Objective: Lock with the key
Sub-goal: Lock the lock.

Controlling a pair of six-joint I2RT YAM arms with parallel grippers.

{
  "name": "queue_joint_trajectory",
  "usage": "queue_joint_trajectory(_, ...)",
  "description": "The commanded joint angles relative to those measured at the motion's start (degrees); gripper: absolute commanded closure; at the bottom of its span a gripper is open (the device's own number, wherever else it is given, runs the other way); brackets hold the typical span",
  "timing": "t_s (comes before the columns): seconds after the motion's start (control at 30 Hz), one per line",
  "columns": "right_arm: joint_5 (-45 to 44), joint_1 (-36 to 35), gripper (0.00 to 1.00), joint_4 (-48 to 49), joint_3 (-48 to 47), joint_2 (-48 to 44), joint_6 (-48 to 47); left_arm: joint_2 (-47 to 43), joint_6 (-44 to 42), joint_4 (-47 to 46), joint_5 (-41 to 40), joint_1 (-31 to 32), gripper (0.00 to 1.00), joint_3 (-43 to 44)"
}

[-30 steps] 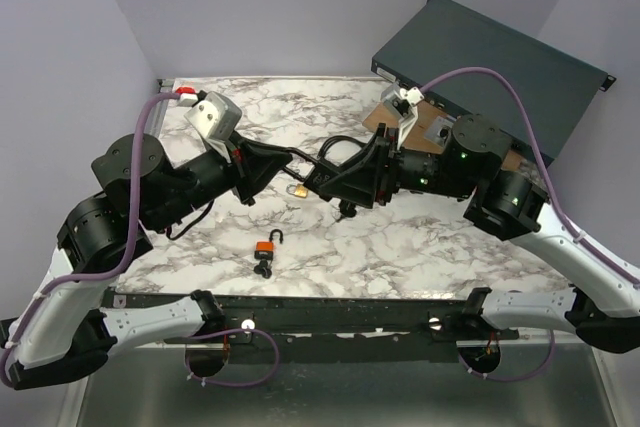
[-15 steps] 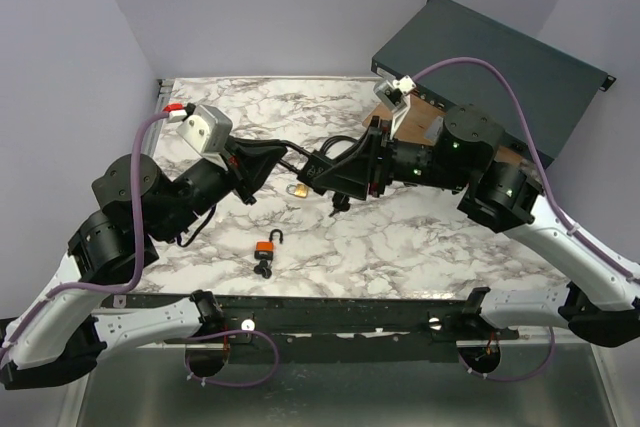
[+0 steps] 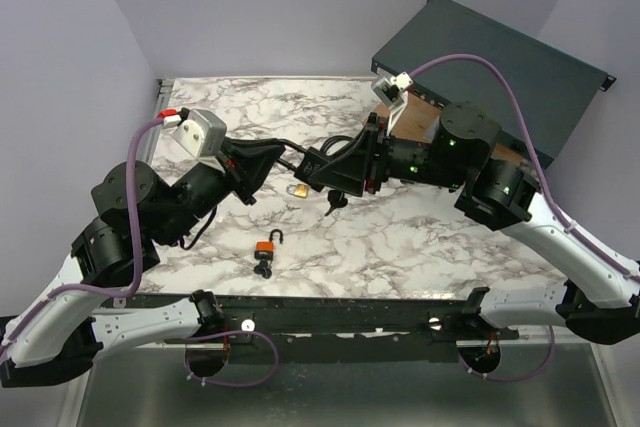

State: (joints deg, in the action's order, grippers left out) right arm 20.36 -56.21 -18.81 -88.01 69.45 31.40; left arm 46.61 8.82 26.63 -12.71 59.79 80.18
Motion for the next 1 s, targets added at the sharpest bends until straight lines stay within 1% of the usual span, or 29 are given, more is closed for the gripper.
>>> queue_joint_trajectory(0.0, -8.84, -0.33, 0.99, 13.18, -1.79, 2.18, -0.67, 3.01, 5.06, 0.91, 11.90, 3.87, 1.00, -1.84)
queue_joint_trajectory(0.1, -12.09, -0.36, 0.99, 14.76, -1.35, 2.25, -1.90, 2.53, 6.64, -0.14, 12.59, 4.60, 1.00, -2.45)
queue_joint_trajectory(0.23, -12.14, -0.31, 0.99, 16.66, -1.86, 3.59, -2.03, 2.86, 8.09, -0.77, 12.38, 5.71, 1.00, -2.41)
queue_joint_trajectory(0.5, -12.82, -0.35, 0.99, 16.55, -2.86, 6.12, -2.01, 4.38, 10.20, 0.08, 12.66, 6.82, 1.00, -1.45)
queue_joint_trajectory(0.6, -13.27, -0.31, 0.99, 15.53, -3.63, 6.89, -2.16, 4.88, 10.43, 1.36, 12.70, 7.01, 1.00, -1.09)
queue_joint_trajectory(0.73, -13.43, -0.33, 0.99, 14.71, -4.50, 7.96, -2.14, 6.13, 10.43, 4.91, 14.86, 7.27, 1.00, 0.26)
queue_joint_trajectory(0.97, -13.82, -1.51, 0.99, 13.26, -6.28, 9.28, -3.91, 7.78, 10.60, 9.04, 13.46, 7.45, 1.00, 1.13)
